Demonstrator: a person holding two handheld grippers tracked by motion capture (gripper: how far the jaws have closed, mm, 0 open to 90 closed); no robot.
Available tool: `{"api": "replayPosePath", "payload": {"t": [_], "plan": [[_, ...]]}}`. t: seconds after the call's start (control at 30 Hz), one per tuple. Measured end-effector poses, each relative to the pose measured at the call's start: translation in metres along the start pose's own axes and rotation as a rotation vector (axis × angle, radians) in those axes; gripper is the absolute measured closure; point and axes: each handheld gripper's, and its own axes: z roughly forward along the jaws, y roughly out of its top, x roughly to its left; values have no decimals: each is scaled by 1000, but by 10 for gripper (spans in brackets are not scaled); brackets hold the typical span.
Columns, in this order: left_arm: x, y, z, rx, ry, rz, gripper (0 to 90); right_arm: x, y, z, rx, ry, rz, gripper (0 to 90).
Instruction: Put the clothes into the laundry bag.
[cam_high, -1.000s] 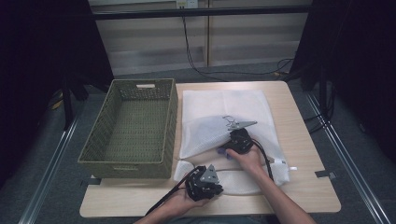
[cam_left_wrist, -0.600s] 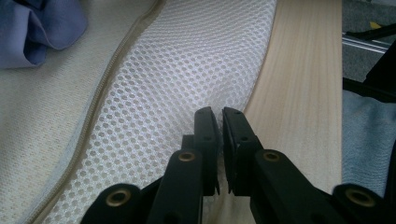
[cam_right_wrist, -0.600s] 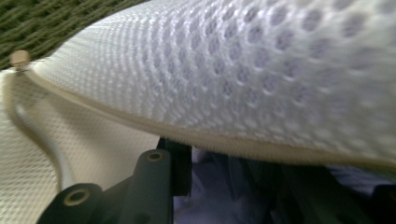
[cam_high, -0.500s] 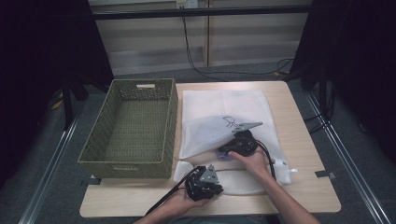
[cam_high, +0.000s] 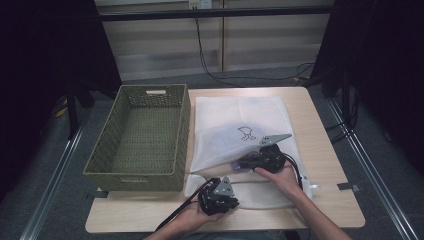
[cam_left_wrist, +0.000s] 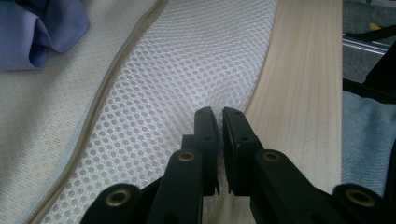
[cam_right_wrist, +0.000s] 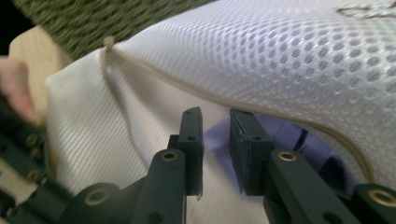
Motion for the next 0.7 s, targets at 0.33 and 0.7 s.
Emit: {"api": "replayPosePath", "payload": {"t": [0.33, 0.7], "plan": [[0, 0, 1, 1, 10, -6, 850, -2, -12, 27, 111, 31, 2, 857], [0, 2, -2, 33, 10, -4, 857, -18, -5, 32, 107, -114, 32, 899]]}}
